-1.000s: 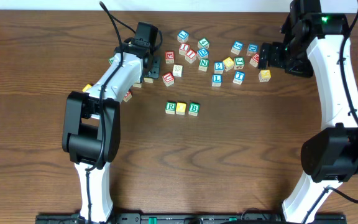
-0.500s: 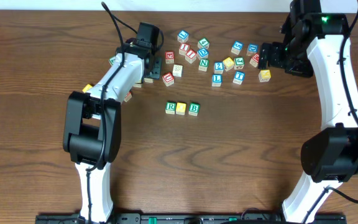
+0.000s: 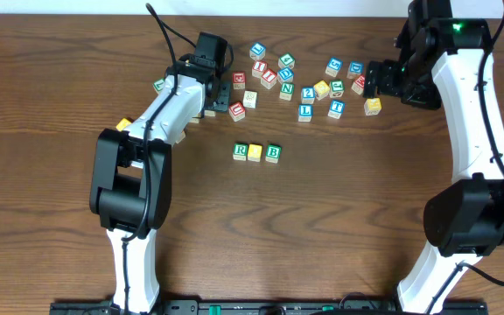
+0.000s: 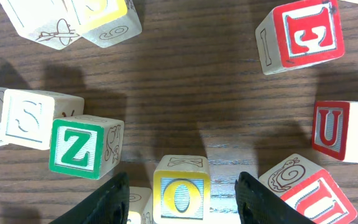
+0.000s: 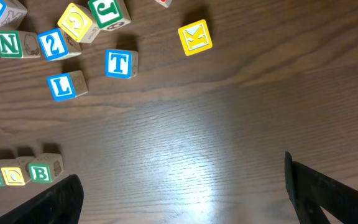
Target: Spell out ROBOT
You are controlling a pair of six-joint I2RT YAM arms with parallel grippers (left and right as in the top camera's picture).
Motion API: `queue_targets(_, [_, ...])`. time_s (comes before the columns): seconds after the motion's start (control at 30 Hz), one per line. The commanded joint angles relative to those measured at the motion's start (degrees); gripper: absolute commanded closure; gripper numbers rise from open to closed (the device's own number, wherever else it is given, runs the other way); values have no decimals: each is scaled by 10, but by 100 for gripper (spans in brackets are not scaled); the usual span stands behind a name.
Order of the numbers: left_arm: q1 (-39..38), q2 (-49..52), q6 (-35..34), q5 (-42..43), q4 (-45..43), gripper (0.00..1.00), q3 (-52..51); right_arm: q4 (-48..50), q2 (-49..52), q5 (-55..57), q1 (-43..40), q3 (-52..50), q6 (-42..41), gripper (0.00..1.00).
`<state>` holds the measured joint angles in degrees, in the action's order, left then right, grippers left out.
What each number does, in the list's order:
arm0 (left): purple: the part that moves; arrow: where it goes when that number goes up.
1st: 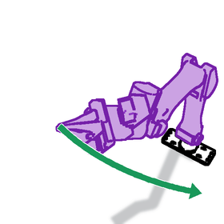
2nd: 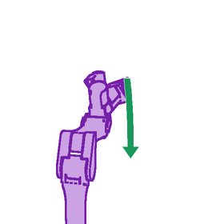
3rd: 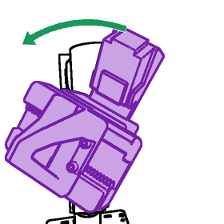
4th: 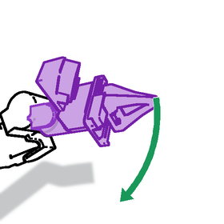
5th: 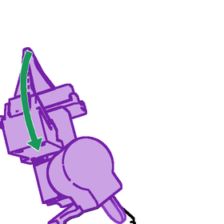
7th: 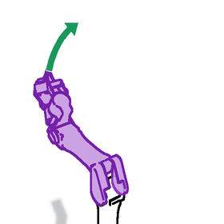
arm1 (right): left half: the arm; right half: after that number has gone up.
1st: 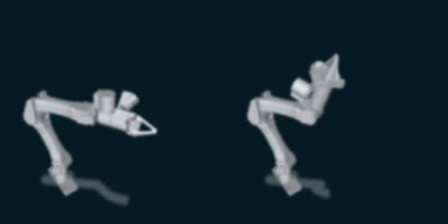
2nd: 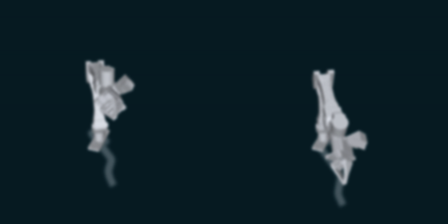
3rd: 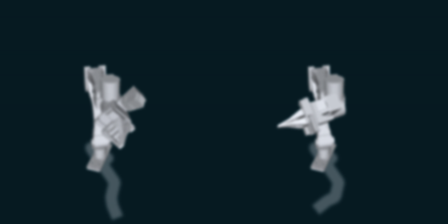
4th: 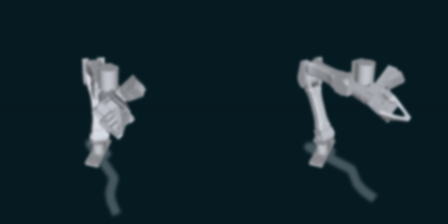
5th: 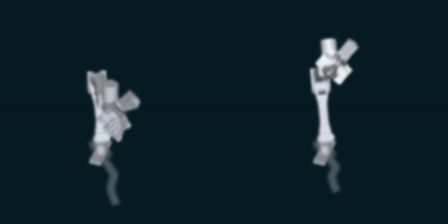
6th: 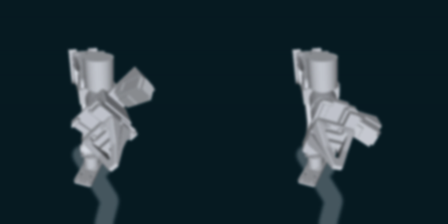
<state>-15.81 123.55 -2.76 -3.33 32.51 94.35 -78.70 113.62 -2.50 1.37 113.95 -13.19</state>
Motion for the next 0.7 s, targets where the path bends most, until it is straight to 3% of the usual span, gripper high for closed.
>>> queue_targets(0.0, [0, 9, 1, 0, -1, 46, -4, -3, 0, 9, 2, 6, 4, 1])
queue_targets(0.53, [0, 53, 2, 1, -4, 46, -4, -4, 0, 9, 2, 6, 4, 1])
queue_targets(0.67, [0, 53, 2, 1, -15, 51, -4, -4, 0, 9, 2, 6, 4, 1])
